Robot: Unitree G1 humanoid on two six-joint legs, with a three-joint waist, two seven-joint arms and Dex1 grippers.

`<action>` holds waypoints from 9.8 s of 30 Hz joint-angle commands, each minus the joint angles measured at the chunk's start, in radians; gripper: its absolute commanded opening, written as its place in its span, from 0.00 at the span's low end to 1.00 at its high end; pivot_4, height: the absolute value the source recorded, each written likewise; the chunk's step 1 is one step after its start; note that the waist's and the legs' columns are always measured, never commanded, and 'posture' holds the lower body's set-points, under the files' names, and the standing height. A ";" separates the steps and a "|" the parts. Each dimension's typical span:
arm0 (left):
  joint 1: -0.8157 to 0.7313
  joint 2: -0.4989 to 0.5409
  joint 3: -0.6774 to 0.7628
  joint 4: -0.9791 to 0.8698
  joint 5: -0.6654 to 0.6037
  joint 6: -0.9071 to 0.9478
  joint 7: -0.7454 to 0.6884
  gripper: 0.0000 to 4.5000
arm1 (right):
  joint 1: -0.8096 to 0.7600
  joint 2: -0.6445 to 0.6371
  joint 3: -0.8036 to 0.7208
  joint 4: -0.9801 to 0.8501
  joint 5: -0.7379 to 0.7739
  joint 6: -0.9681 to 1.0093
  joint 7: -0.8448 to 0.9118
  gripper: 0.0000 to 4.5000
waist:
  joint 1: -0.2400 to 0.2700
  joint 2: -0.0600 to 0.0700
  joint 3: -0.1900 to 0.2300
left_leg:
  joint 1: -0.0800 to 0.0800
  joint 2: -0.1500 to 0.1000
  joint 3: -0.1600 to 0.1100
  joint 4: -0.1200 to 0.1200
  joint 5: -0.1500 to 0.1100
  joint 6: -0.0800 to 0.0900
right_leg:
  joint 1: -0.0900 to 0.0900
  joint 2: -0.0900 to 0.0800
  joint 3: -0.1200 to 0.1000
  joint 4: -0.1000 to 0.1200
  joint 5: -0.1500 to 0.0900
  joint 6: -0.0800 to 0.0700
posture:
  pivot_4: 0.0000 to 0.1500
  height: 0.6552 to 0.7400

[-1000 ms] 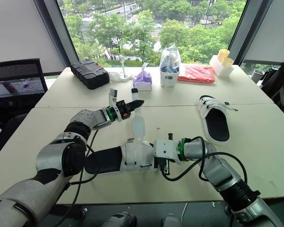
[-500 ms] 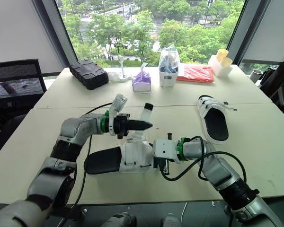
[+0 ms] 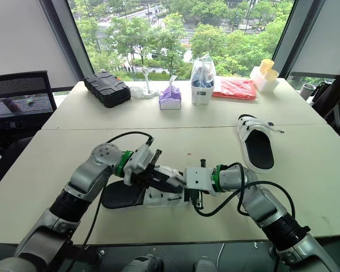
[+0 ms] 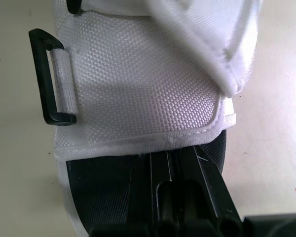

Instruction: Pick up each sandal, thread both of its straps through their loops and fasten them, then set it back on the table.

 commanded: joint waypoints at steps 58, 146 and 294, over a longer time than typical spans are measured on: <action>0.664 0.097 0.441 -0.557 -0.728 1.069 0.910 0.99 | 0.017 -0.014 0.049 0.007 -0.051 0.003 0.048 0.00 | 0.004 0.001 -0.001 | 0.005 0.000 0.001 -0.003 -0.003 -0.001 | 0.002 -0.001 0.002 -0.004 -0.003 -0.004 | 1.00 1.00; 0.251 -0.184 0.296 -0.116 -0.658 0.937 0.894 0.01 | 0.004 0.004 0.044 0.007 -0.071 0.018 0.046 0.00 | 0.005 0.001 -0.001 | 0.005 0.001 0.000 -0.007 -0.002 0.002 | 0.004 0.000 -0.001 -0.013 -0.002 -0.002 | 1.00 1.00; 0.466 0.175 0.019 -0.329 -0.145 0.254 0.287 0.01 | -0.027 0.015 0.035 0.038 -0.088 0.009 0.047 0.00 | 0.020 0.003 0.001 | 0.008 0.004 0.001 -0.015 -0.004 0.000 | 0.004 0.002 -0.001 -0.017 -0.005 -0.007 | 1.00 1.00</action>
